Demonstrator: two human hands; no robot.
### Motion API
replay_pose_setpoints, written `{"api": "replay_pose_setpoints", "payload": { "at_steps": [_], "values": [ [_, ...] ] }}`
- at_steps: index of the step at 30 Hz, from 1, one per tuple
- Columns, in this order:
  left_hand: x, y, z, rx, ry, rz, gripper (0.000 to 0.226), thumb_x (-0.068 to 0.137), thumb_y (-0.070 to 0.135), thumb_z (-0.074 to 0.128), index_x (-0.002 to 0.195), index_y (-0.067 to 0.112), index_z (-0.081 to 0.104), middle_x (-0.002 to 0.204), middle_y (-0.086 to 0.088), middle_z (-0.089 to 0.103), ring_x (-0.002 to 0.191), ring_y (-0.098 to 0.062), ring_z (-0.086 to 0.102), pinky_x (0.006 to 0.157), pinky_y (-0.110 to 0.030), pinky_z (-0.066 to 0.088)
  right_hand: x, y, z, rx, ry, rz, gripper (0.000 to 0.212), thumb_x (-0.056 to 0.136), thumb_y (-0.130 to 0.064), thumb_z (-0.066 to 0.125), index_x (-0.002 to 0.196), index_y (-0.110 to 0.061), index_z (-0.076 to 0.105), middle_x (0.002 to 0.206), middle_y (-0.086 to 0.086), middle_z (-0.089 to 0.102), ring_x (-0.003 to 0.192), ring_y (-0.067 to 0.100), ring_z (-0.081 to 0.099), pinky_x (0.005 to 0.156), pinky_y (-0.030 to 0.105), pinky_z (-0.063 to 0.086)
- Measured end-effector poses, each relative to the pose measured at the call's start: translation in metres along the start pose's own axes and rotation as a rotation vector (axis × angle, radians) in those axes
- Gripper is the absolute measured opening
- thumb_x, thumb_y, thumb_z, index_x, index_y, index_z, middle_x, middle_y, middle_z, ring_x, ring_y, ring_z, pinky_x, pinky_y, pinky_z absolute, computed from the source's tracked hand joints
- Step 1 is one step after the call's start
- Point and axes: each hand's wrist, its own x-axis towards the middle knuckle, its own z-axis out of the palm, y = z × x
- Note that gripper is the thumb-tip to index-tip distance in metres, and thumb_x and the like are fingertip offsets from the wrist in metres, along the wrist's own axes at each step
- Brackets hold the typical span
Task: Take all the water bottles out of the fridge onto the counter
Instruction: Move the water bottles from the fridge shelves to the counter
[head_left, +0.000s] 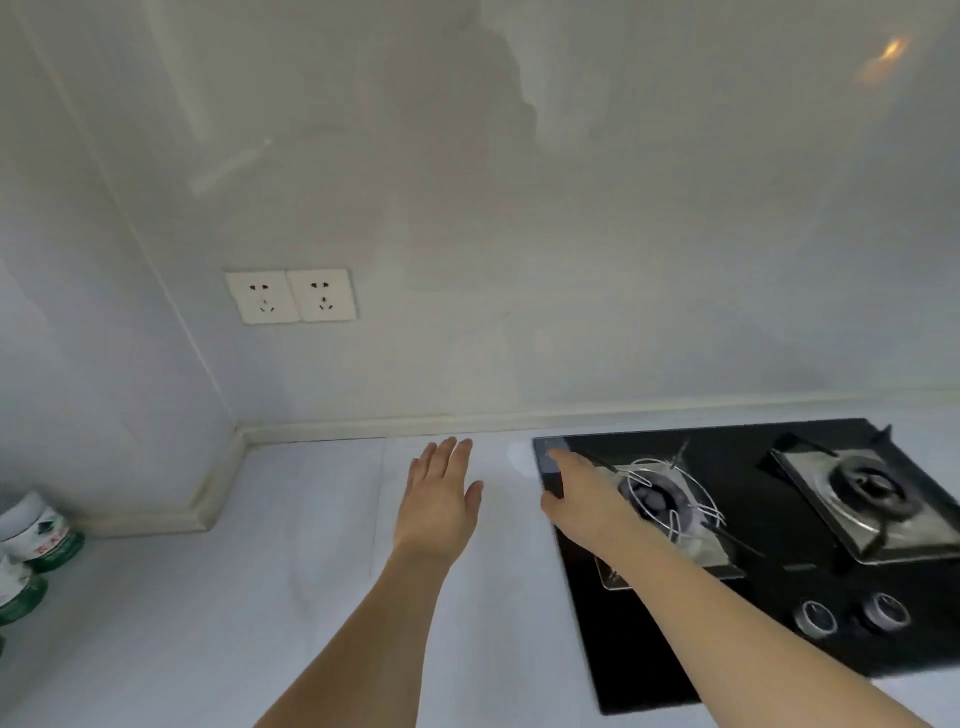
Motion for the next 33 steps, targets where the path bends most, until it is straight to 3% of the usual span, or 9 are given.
{"api": "replay_pose_setpoints", "payload": {
  "at_steps": [3, 4, 7, 11, 15, 19, 23, 26, 33],
  "values": [
    [0.005, 0.065, 0.014, 0.019, -0.049, 0.128, 0.055, 0.105, 0.035, 0.034, 0.155, 0.024, 0.015, 0.163, 0.005, 0.013, 0.150, -0.017, 0.004, 0.123, -0.035, 0.008, -0.029, 0.052, -0.038, 0.009, 0.078, 0.093, 0.049, 0.094, -0.018, 0.053, 0.140, -0.015, 0.040, 0.128, 0.007, 0.056, 0.097, 0.013, 0.059, 0.080, 0.020, 0.047],
    [0.006, 0.086, 0.019, 0.022, -0.056, 0.174, 0.055, 0.105, 0.034, 0.035, 0.155, 0.024, 0.016, 0.162, 0.004, 0.015, 0.150, -0.017, 0.005, 0.123, -0.034, 0.008, -0.039, 0.067, -0.049, 0.033, 0.104, 0.121, 0.049, 0.093, -0.018, 0.053, 0.140, -0.016, 0.040, 0.124, 0.005, 0.058, 0.094, 0.013, 0.060, 0.080, 0.021, 0.049],
    [0.009, 0.142, 0.036, 0.021, -0.068, 0.309, 0.054, 0.104, 0.032, 0.039, 0.154, 0.022, 0.021, 0.160, 0.002, 0.022, 0.149, -0.018, 0.011, 0.122, -0.035, 0.011, -0.068, 0.110, -0.076, 0.103, 0.183, 0.190, 0.047, 0.092, -0.020, 0.055, 0.138, -0.018, 0.045, 0.131, 0.004, 0.054, 0.112, 0.020, 0.057, 0.097, 0.031, 0.047],
    [-0.004, 0.237, 0.069, 0.026, -0.101, 0.473, 0.053, 0.103, 0.031, 0.040, 0.153, 0.021, 0.024, 0.160, 0.002, 0.023, 0.148, -0.019, 0.014, 0.122, -0.035, 0.012, -0.127, 0.181, -0.117, 0.129, 0.294, 0.311, 0.060, 0.094, -0.021, 0.056, 0.148, -0.015, 0.031, 0.150, 0.006, 0.039, 0.135, 0.021, 0.040, 0.110, 0.033, 0.035],
    [-0.032, 0.323, 0.101, 0.048, -0.129, 0.611, 0.054, 0.104, 0.034, 0.038, 0.154, 0.022, 0.022, 0.160, 0.002, 0.021, 0.149, -0.017, 0.013, 0.123, -0.035, 0.011, -0.185, 0.245, -0.146, 0.157, 0.396, 0.422, 0.060, 0.094, -0.023, 0.055, 0.148, -0.017, 0.030, 0.149, 0.005, 0.040, 0.133, 0.022, 0.044, 0.108, 0.036, 0.040],
    [-0.066, 0.401, 0.136, 0.014, -0.172, 0.757, 0.053, 0.102, 0.034, 0.044, 0.151, 0.021, 0.030, 0.157, 0.001, 0.029, 0.146, -0.019, 0.019, 0.122, -0.037, 0.015, -0.249, 0.306, -0.170, 0.193, 0.468, 0.494, 0.060, 0.094, -0.021, 0.053, 0.148, -0.013, 0.030, 0.151, 0.006, 0.036, 0.136, 0.021, 0.038, 0.110, 0.032, 0.034],
    [-0.102, 0.489, 0.169, 0.067, -0.206, 1.003, 0.054, 0.101, 0.035, 0.045, 0.151, 0.021, 0.030, 0.157, -0.001, 0.028, 0.146, -0.021, 0.020, 0.122, -0.036, 0.013, -0.326, 0.373, -0.195, 0.180, 0.557, 0.602, 0.056, 0.095, -0.021, 0.049, 0.147, -0.012, 0.031, 0.150, 0.008, 0.038, 0.135, 0.022, 0.039, 0.107, 0.031, 0.033],
    [-0.120, 0.535, 0.183, 0.058, -0.214, 1.094, 0.053, 0.102, 0.032, 0.045, 0.151, 0.017, 0.031, 0.157, -0.004, 0.029, 0.146, -0.024, 0.021, 0.120, -0.034, 0.008, -0.368, 0.409, -0.208, 0.195, 0.594, 0.668, 0.058, 0.096, -0.022, 0.049, 0.149, -0.011, 0.028, 0.152, 0.008, 0.034, 0.138, 0.023, 0.035, 0.109, 0.030, 0.031],
    [-0.154, 0.635, 0.221, 0.005, -0.254, 1.261, 0.052, 0.102, 0.028, 0.046, 0.150, 0.013, 0.033, 0.156, -0.008, 0.031, 0.143, -0.025, 0.026, 0.119, -0.033, 0.012, -0.437, 0.471, -0.237, 0.222, 0.712, 0.788, 0.056, 0.094, -0.019, 0.051, 0.147, -0.010, 0.032, 0.148, 0.011, 0.040, 0.134, 0.025, 0.040, 0.107, 0.030, 0.032]
  ]
}}
